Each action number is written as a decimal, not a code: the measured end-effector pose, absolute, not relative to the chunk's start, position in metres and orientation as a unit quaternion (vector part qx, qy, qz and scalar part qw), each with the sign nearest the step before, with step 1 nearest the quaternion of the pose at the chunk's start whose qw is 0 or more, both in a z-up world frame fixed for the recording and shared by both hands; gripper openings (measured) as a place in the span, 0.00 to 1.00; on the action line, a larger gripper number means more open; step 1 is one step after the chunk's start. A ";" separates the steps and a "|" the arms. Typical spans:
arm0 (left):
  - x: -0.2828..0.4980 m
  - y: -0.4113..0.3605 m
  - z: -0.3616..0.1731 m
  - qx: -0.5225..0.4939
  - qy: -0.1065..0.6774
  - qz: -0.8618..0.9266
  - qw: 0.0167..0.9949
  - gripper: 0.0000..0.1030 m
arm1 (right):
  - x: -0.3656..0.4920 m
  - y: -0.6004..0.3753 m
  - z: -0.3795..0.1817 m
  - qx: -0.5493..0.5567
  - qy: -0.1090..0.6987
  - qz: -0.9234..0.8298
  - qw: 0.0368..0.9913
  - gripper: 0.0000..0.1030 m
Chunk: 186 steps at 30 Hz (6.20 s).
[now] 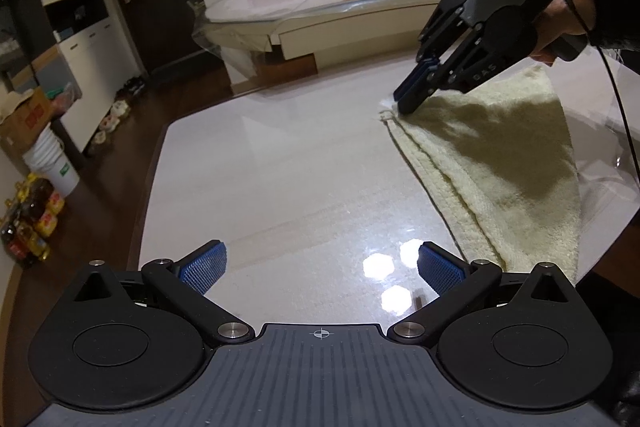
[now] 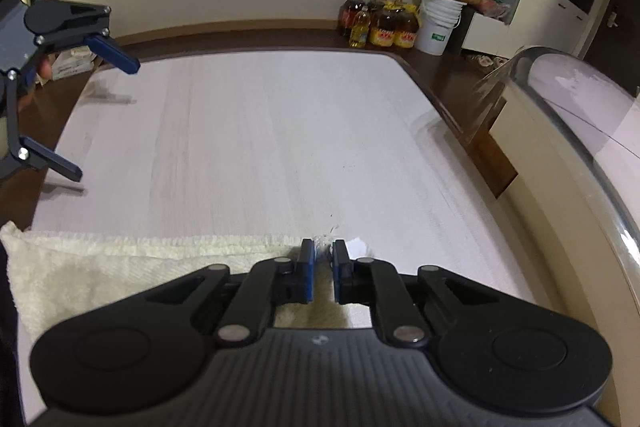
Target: Fold towel
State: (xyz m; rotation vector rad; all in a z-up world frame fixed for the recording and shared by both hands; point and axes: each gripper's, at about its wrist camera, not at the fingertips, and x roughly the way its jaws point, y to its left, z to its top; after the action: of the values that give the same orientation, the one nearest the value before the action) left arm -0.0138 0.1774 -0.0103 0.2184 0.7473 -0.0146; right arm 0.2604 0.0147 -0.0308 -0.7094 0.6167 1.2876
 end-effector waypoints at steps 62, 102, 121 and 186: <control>-0.130 0.083 -0.093 0.541 0.150 -0.294 0.773 0.07 | 0.018 -0.218 0.016 -0.173 0.289 0.380 0.862 0.07; 0.129 0.120 0.014 0.295 0.356 -0.278 0.842 0.05 | 0.232 -0.256 0.009 0.010 0.391 0.363 0.846 0.07; 0.162 0.120 -0.005 0.267 0.406 -0.255 0.836 0.05 | 0.262 -0.246 -0.014 0.018 0.446 0.349 0.824 0.07; 0.265 -0.067 0.007 0.262 0.392 -0.518 0.713 0.63 | 0.099 -0.243 -0.087 0.438 0.363 0.052 0.821 0.15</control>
State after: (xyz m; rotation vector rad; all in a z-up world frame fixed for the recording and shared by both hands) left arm 0.2655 -0.0667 0.0071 0.5805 0.8691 -1.1490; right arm 0.0991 -0.2427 -0.0874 0.9321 0.7738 0.1112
